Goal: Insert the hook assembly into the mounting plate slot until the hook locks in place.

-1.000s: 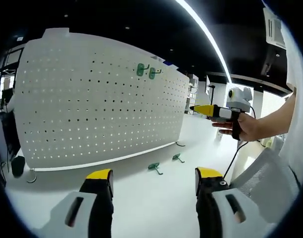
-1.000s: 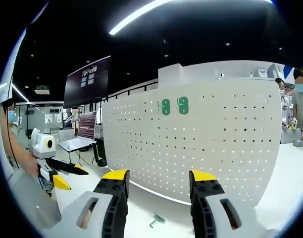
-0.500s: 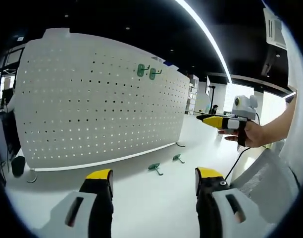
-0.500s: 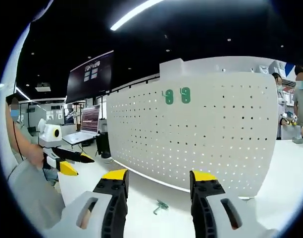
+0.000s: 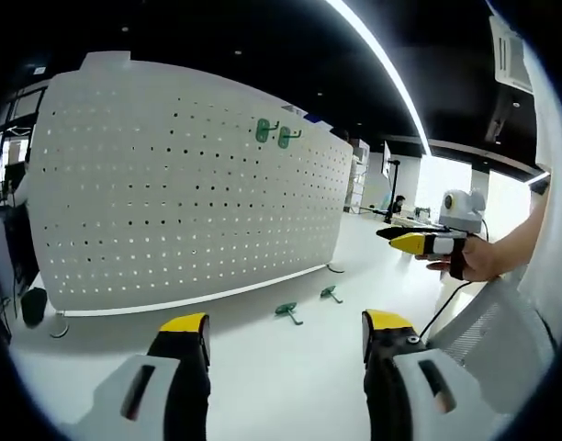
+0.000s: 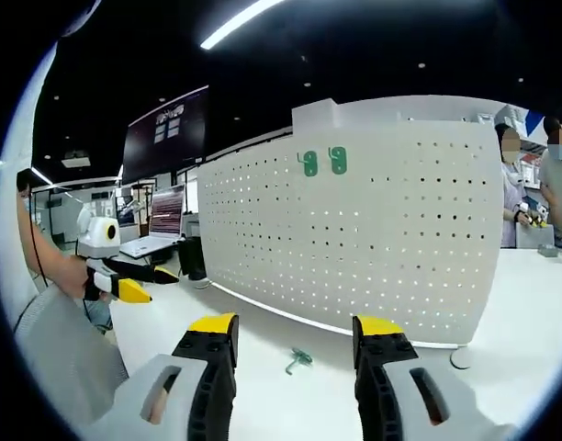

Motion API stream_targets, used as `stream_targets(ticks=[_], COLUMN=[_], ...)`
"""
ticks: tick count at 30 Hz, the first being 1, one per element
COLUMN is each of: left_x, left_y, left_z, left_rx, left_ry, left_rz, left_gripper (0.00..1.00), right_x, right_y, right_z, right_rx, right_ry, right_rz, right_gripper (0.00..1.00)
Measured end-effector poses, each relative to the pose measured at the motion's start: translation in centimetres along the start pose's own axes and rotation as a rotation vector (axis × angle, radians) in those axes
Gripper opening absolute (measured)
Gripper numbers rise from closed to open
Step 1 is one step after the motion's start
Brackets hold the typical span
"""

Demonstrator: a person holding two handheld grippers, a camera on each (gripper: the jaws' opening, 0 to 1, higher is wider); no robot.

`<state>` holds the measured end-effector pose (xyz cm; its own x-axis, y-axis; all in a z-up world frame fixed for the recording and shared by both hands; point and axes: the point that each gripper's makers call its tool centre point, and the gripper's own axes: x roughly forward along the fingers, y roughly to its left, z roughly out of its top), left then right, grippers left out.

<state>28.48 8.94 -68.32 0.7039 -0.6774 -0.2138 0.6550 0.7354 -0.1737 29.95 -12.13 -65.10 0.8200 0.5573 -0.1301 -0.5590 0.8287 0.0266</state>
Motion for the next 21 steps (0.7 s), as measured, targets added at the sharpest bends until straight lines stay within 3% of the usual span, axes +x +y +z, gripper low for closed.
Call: stream_targets(ticks=[9, 21], left_x=[0.0, 1.8], left_y=[0.0, 0.3], left_z=[0.3, 2.2], left_rx=[0.006, 0.065], left_ry=[-0.004, 0.000], left_rz=[0.000, -0.043], left_gripper=[0.69, 0.69], right_x=[0.1, 0.2], right_y=[-0.1, -0.4], right_z=[-0.5, -2.8], right_rx=[0.008, 0.010], right_ry=[0.015, 0.113], right_rz=[-0.006, -0.020], right_gripper=[0.50, 0.50])
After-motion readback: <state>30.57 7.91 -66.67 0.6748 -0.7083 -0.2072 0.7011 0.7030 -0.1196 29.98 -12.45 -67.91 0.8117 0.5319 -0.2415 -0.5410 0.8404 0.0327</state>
